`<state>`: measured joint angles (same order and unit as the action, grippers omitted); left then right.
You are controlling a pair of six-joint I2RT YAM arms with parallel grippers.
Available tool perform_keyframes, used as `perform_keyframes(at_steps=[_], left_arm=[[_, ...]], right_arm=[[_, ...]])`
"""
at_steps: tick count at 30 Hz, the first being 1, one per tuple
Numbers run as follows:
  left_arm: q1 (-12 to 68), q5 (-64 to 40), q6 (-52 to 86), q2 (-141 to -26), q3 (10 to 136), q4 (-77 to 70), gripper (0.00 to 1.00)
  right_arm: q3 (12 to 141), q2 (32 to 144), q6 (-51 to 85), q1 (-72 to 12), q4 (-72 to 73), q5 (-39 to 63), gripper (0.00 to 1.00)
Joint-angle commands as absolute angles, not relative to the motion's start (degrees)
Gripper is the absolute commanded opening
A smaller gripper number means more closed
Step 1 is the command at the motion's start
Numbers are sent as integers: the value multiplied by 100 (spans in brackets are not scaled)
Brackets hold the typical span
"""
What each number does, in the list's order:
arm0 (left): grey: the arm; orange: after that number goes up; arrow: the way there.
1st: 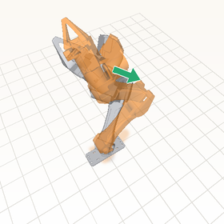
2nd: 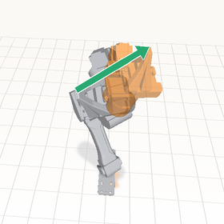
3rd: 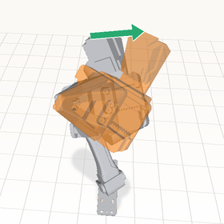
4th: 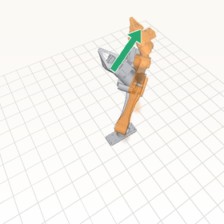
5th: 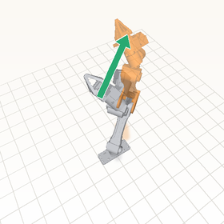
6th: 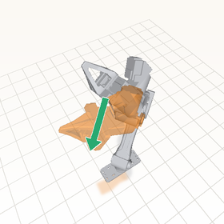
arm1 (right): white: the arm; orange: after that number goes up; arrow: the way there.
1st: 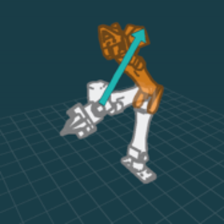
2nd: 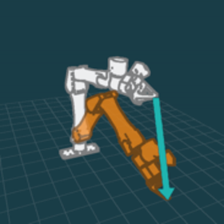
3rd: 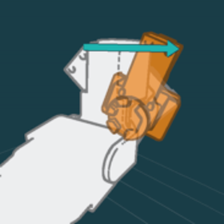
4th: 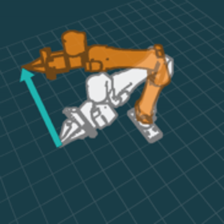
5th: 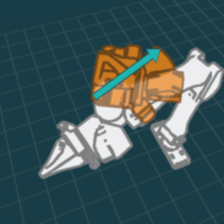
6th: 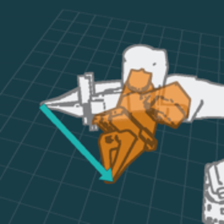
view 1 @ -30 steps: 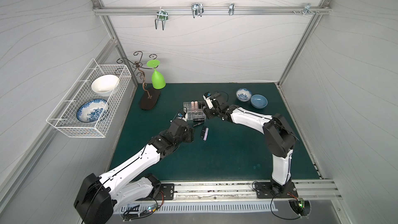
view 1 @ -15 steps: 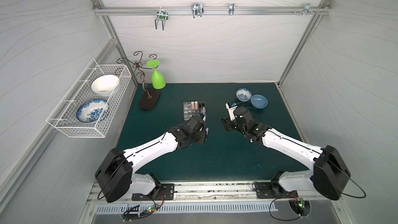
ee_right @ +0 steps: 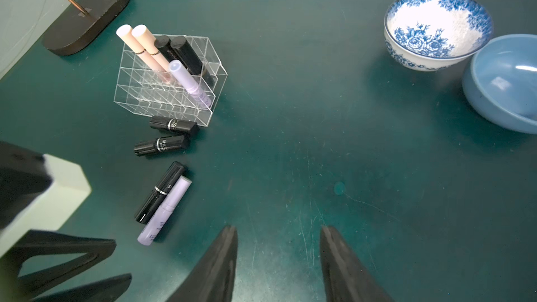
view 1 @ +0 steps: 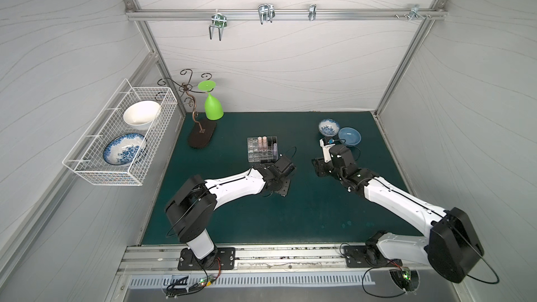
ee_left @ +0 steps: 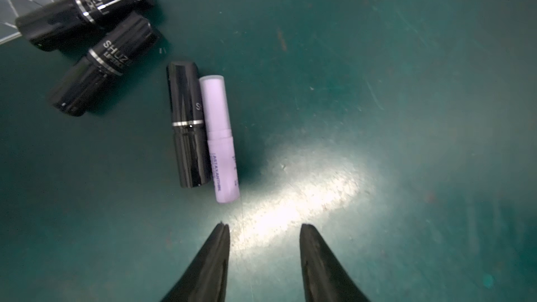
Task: Arrange the lipsticks in the organizer
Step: Pick up the lipstick at the center of the board.
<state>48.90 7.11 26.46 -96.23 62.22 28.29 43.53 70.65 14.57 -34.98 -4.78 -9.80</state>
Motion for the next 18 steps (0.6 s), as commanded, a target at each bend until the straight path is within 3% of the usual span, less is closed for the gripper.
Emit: perform_keyframes(at_steps=[1, 18], left_arm=[[4880, 1002, 2768, -9858, 6565, 3060, 45], [4632, 754, 2738, -10329, 6565, 2817, 45]], right_arm=[[4302, 6861, 1519, -3424, -428, -786, 49], [4274, 6688, 1547, -3295, -492, -619, 46]])
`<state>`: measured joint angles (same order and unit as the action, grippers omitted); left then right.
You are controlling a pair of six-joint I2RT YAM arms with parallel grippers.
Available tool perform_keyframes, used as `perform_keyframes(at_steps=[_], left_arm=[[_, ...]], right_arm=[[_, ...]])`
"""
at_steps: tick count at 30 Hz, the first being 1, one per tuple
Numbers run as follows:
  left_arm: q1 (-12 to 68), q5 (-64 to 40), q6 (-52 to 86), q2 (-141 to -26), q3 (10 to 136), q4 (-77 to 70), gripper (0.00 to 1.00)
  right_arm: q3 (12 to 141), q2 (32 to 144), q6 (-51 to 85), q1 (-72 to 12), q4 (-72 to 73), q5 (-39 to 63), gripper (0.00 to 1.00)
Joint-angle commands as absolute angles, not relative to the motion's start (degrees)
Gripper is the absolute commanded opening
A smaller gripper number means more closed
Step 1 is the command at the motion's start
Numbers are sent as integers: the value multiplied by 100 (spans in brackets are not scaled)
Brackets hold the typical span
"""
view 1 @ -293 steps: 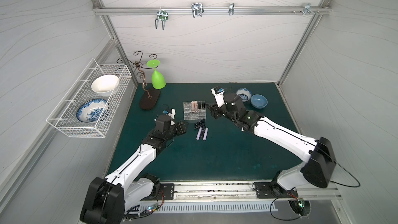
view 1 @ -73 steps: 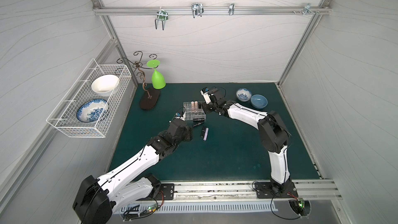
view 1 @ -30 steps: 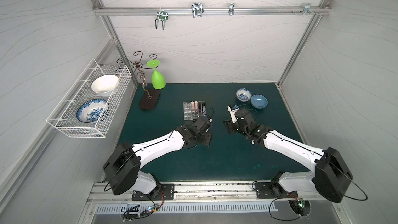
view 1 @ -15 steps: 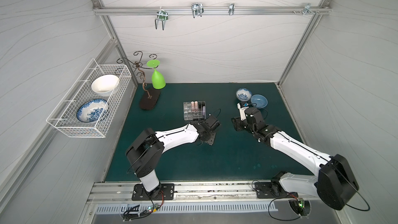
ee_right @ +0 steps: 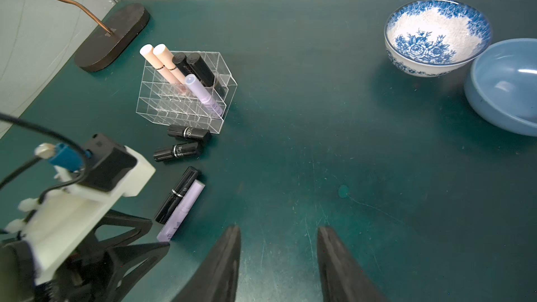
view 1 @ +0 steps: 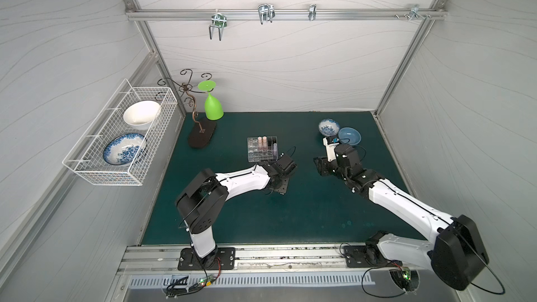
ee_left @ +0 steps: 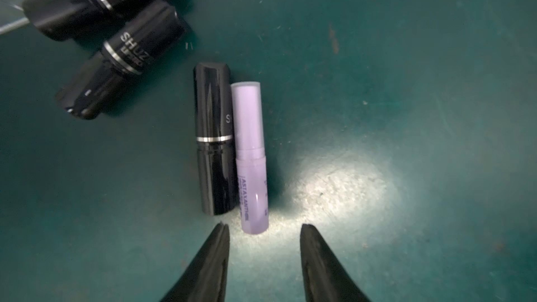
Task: Arrange the lipsticks in the organizer
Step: Pick up the lipstick at the center of the board.
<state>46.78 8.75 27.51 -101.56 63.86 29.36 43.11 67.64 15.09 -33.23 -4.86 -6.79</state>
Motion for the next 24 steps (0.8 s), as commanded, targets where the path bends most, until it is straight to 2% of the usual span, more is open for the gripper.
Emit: perform_keyframes(at_steps=[1, 11, 24], left_arm=[[4623, 746, 2726, -10359, 6576, 2808, 45], [4464, 437, 2666, -10595, 6643, 2707, 44], [4457, 343, 2593, -10951, 6936, 2825, 30]], right_arm=[[4265, 6684, 1547, -3290, -492, -617, 46], [4286, 6691, 1575, -3289, -491, -600, 45], [4300, 6660, 1610, -3290, -526, -573, 44]])
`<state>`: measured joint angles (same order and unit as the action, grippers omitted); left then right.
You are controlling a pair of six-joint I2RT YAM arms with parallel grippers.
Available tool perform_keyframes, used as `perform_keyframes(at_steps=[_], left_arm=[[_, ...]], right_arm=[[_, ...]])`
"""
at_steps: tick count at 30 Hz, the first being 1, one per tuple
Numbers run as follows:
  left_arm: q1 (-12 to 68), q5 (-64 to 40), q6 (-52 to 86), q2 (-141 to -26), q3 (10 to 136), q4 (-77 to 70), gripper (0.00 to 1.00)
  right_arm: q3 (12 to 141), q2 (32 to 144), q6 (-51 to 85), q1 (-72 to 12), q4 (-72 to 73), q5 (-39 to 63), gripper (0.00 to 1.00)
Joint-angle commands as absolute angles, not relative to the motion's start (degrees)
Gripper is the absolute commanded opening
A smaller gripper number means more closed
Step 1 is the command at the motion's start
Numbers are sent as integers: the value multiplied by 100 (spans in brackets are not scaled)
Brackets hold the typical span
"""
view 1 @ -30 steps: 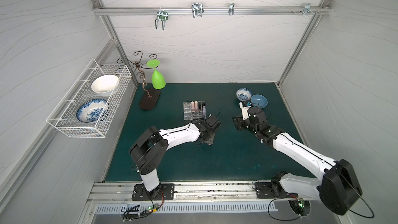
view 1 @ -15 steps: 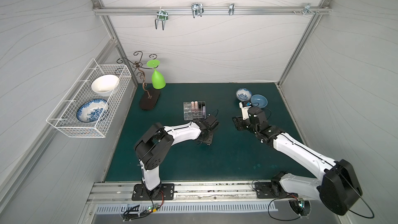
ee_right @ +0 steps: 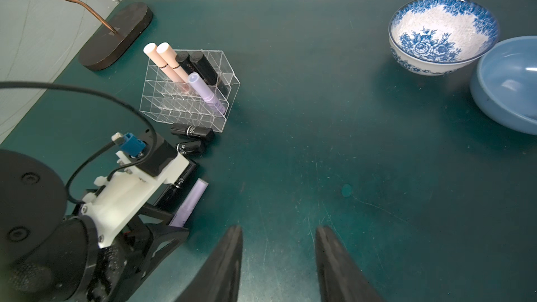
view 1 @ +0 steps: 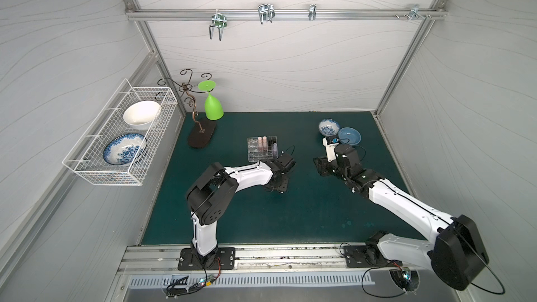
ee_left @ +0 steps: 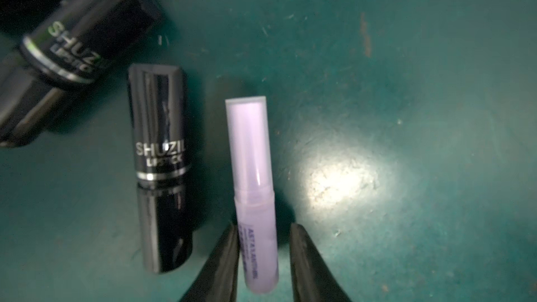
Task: Arrange the lipsticks in the organizer
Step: Pick up the lipstick at the center of the board.
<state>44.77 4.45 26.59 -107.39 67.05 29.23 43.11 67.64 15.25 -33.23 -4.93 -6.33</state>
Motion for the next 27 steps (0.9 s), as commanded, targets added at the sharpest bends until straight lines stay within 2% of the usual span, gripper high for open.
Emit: perform_keyframes(at_steps=[1, 5, 10, 13, 16, 21, 25, 27], left_arm=[[4463, 335, 2593, -10960, 6954, 2834, 28], [4462, 377, 2542, -10898, 6909, 2801, 16], [4509, 495, 2312, -10339, 6592, 2463, 10], [4557, 338, 2086, -9638, 6150, 2024, 8], [4557, -134, 2018, -8829, 5565, 1490, 8], [4562, -1489, 2044, -7552, 4881, 759, 9], [4543, -2287, 2085, -7060, 4867, 690, 9], [4536, -2579, 2109, -6935, 4887, 648, 9]], right_arm=[[4302, 6654, 1601, -3289, -536, -576, 44], [4335, 6553, 1622, -3288, -610, -555, 44], [4488, 6302, 1790, -3158, -911, -131, 44], [4719, 6198, 1874, -2879, -1317, 736, 45], [4993, 6182, 1799, -2631, -1768, 1825, 49], [5517, 6422, 1583, -2331, -2401, 3851, 62], [5853, 6684, 1554, -2320, -2577, 5151, 68], [5921, 6763, 1599, -2344, -2562, 5436, 68]])
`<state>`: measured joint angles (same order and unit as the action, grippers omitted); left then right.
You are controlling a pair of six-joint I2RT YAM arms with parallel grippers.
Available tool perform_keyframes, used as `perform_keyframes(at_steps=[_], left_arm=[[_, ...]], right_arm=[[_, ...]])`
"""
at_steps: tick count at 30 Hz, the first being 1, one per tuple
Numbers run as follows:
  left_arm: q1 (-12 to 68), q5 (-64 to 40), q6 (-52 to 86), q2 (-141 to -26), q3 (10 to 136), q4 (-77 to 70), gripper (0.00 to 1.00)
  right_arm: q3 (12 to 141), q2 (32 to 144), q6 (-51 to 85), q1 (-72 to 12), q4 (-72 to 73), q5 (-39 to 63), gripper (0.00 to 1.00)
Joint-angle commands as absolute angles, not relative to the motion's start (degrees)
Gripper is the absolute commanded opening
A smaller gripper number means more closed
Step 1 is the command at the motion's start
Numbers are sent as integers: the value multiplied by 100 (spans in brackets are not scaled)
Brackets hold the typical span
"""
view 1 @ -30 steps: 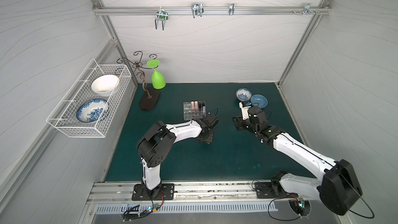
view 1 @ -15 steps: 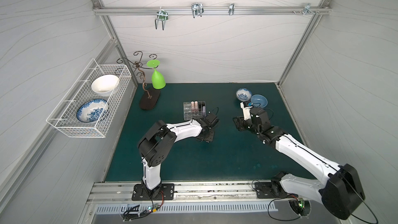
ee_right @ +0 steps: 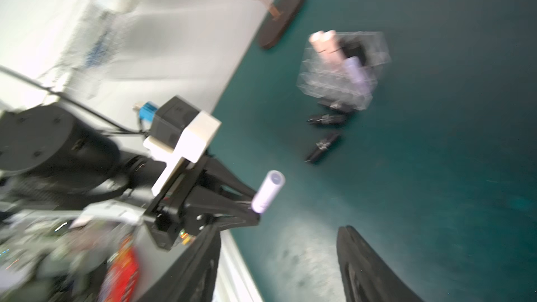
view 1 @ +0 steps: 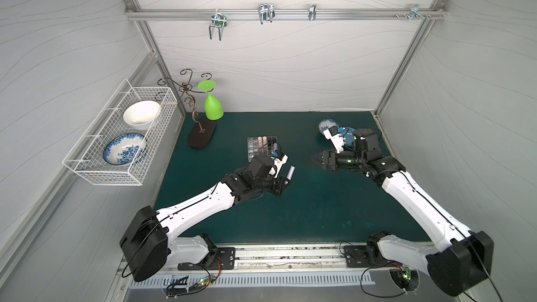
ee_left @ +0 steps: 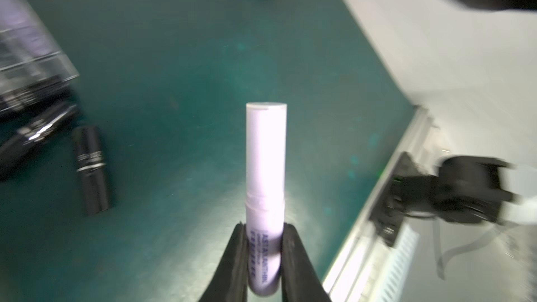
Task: Arrange the lipsticks in the organizer
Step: Pick up the lipstick at the center of the board.
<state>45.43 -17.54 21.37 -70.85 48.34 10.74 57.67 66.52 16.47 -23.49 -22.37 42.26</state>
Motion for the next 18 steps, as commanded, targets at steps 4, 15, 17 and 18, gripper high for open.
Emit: perform_keyframes(at_steps=[4, 15, 17, 18], left_arm=[[4538, -2954, 2206, -6751, 4869, 519, 9], [4541, -3199, 2239, -6566, 4882, 527, 9], [4542, -3215, 2216, -6553, 4879, 544, 9], [4541, -3217, 2216, -6540, 4882, 542, 9]], right_arm=[[5980, 6847, 1504, -2472, -2671, 5515, 68], [6086, 7211, 1353, -3065, -2758, 5465, 61], [6101, 7215, 1373, -3067, -2709, 5465, 57], [6116, 7229, 1377, -3067, -2705, 5458, 54]])
